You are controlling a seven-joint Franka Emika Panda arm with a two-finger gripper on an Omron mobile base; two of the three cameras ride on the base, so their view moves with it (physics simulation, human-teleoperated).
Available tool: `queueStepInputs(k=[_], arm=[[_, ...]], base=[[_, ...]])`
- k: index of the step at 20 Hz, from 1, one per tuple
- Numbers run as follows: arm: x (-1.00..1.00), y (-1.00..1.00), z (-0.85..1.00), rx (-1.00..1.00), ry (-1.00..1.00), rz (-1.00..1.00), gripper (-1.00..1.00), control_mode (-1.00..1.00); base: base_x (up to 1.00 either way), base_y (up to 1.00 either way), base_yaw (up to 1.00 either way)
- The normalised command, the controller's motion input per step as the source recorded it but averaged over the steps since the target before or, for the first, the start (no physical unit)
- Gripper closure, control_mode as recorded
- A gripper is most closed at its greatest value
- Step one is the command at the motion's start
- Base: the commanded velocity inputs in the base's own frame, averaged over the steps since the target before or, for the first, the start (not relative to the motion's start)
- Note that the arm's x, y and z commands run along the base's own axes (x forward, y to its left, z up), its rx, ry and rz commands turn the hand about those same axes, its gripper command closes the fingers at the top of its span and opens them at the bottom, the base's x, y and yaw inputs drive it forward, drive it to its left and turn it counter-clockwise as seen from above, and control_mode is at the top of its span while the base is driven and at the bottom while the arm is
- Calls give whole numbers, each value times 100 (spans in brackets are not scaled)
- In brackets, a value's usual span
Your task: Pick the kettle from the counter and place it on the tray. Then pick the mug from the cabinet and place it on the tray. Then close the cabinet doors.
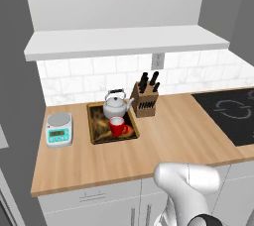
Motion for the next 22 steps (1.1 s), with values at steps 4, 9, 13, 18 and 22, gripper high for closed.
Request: queueStepInputs(k=[4, 9, 13, 18, 22], arm=[[24, 0, 0, 0, 0, 14, -100, -100], [29, 0, 0, 0, 0, 16, -100, -100], [34, 17, 0, 0, 3, 18, -100, -100], [37, 39, 0, 0, 14, 19, -100, -100], [36, 44, 0, -1, 14, 20, -100, -100]], base=[[0, 0, 0], [0, 0, 0], [0, 0, 0], [0, 0, 0], [0, 0, 0]])
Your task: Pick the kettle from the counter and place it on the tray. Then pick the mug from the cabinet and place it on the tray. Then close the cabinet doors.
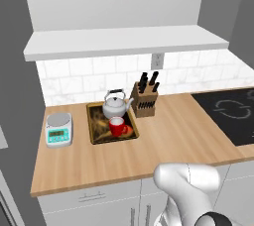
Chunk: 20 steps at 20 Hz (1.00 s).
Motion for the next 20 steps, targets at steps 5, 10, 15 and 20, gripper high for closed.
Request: queueStepInputs(k=[5, 10, 15, 20], arm=[[37, 56, -6, -3, 8, 21, -100, -100], [41, 65, -16, -2, 0, 21, -100, -100], [51, 63, -18, -1, 0, 20, -100, -100], [58, 61, -10, -2, 0, 20, -100, -100]], base=[[0, 0, 0], [0, 0, 0], [0, 0, 0], [0, 0, 0]])
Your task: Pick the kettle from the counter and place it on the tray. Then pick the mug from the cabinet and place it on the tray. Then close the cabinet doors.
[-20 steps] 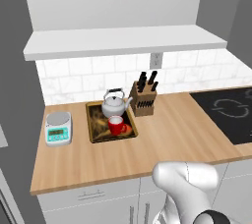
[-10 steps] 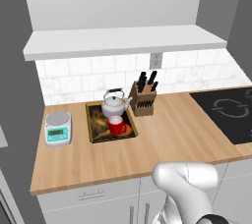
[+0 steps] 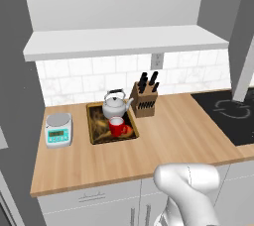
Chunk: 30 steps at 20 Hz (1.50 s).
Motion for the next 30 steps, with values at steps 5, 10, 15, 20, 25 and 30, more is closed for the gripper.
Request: queueStepInputs(k=[5, 10, 15, 20, 25, 30], arm=[[65, 58, -14, -4, 6, 20, -100, -100], [69, 58, -17, -5, 7, 19, -100, -100], [75, 51, -23, -4, 4, 17, -100, -100], [65, 45, -25, 0, 0, 14, -100, -100], [65, 36, -17, 0, 0, 6, -100, -100], [60, 24, -10, 0, 0, 0, -100, -100]], base=[[0, 0, 0], [0, 0, 0], [0, 0, 0], [0, 0, 0], [0, 0, 0], [0, 0, 0]])
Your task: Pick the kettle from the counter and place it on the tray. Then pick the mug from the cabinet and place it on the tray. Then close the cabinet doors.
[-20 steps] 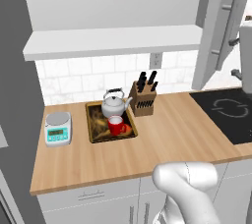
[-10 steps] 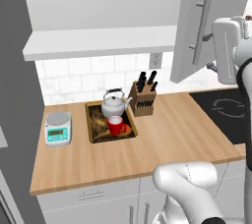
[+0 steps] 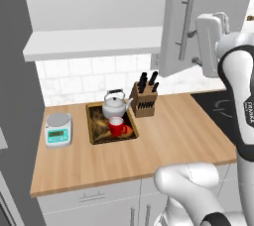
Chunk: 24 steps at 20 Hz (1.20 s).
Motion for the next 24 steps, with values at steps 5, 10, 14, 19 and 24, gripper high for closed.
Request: queueStepInputs(k=[5, 10, 14, 19, 24], arm=[[65, 13, -13, -3, 0, -6, -100, -100], [74, 4, -17, -7, 0, -11, -100, -100], [69, 0, -15, -8, 2, -12, -100, -100], [56, 0, -12, -5, 3, -10, -100, -100], [53, 0, -15, -4, 0, -9, -100, -100]], base=[[0, 0, 0], [0, 0, 0], [0, 0, 0], [0, 0, 0], [0, 0, 0]])
